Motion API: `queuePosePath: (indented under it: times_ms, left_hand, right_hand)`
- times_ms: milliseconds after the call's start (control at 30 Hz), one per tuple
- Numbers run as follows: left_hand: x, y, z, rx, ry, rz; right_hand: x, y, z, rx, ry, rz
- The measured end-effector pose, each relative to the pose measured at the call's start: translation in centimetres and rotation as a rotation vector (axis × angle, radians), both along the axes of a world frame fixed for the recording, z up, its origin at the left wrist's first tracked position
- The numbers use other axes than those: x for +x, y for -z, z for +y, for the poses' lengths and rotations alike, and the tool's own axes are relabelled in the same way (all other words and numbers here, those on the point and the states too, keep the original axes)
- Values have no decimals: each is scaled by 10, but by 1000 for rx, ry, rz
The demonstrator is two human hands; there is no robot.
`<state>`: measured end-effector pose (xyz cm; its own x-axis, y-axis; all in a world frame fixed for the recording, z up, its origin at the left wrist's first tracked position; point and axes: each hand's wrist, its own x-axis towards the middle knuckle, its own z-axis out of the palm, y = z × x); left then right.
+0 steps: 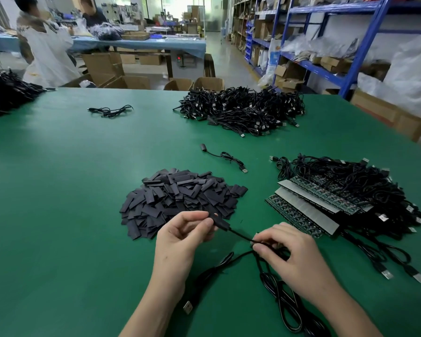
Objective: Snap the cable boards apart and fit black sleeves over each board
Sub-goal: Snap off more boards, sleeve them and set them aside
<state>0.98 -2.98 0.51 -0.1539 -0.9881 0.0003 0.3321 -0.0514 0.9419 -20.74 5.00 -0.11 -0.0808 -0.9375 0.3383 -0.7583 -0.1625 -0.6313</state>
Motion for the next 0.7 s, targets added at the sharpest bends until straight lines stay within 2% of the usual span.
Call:
queuePosePath:
  times_ms: [200,367,433,567,700]
  left_hand:
    - [0,-1,-1,-68,-81,-145]
    - [3,2,-3,-115,-116,-238]
    - [4,3,-4,-152,-112,-287]
    - [6,7,-5,-213,-104,-412]
    - [5,6,-6,-252,-110,-430]
  right_hand:
    - [-3,-24,-12,-53,99,-20]
    - [-8,-74,-84,-100,161,224]
    - [-12,-101,-124,-105,200,263]
    - [-12,-142,-164,24,249,331]
    - [5,-131,-127,106,138,380]
